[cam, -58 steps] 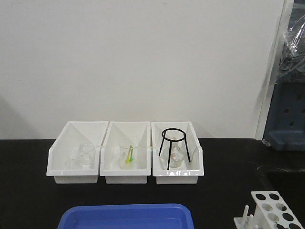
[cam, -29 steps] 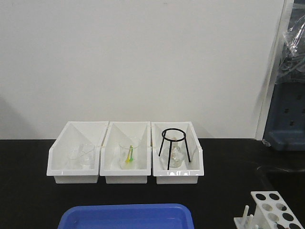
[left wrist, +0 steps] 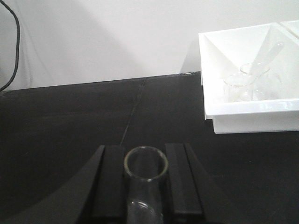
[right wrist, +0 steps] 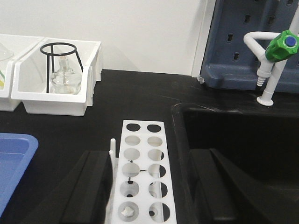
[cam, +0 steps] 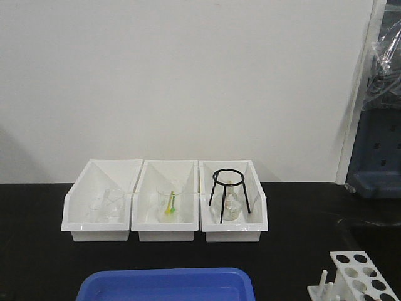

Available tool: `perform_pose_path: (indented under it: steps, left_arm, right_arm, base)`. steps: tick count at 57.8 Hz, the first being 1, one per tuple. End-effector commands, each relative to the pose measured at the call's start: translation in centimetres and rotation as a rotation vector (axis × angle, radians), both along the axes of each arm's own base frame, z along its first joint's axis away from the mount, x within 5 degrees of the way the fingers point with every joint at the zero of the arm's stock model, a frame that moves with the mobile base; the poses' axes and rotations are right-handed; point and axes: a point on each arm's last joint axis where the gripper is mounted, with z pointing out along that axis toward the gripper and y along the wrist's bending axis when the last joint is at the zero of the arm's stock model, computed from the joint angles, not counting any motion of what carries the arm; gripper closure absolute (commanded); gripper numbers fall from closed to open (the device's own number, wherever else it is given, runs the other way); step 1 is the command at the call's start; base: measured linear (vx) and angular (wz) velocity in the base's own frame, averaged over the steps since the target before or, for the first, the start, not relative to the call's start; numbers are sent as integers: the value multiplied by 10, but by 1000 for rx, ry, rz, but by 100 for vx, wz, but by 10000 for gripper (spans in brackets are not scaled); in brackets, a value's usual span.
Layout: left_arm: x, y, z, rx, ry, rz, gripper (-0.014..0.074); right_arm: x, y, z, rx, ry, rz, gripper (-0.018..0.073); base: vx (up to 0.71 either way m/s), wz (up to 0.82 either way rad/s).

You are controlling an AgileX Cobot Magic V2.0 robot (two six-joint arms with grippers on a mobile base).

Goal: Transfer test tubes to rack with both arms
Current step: 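Close the left gripper on the test tube and lift it out, then carry the tube with the left gripper toward the approaching right gripper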

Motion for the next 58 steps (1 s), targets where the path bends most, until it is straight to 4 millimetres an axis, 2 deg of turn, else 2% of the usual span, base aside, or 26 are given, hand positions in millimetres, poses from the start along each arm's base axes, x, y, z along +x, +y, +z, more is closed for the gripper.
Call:
perform_pose_path:
  steps: [1,13,30,37,44,51,58]
  left_arm:
    - [2,2,22,-9,-145,27,601]
    - [-2,4,32,-26,-190,50,601]
    - [-22,11,68,-111,-315,114,601]
    - [-23,10,94,-107,-368,91,601]
    - [-17,6,132,-119,-421,54,601]
    - [-5,-1,165,-181,-383,-20,601]
    - [0,-8,188,-248,-333,-83,601]
  right_arm:
    - [3,0,18,-9,-104,8,121]
    - [3,1,18,-8,-104,8,121]
    - [4,1,23,-1,-159,14,121]
    - [4,1,23,0,-162,15,121]
    - [3,1,21,1,-134,11,121]
    - [6,1,15,25,-63,2,121]
    - [16,1,17,84,11,-5,121]
  base:
    - [0,0]
    - [0,0]
    - [0,0]
    - [0,0]
    - [0,0]
    - [0,0]
    - [0,0]
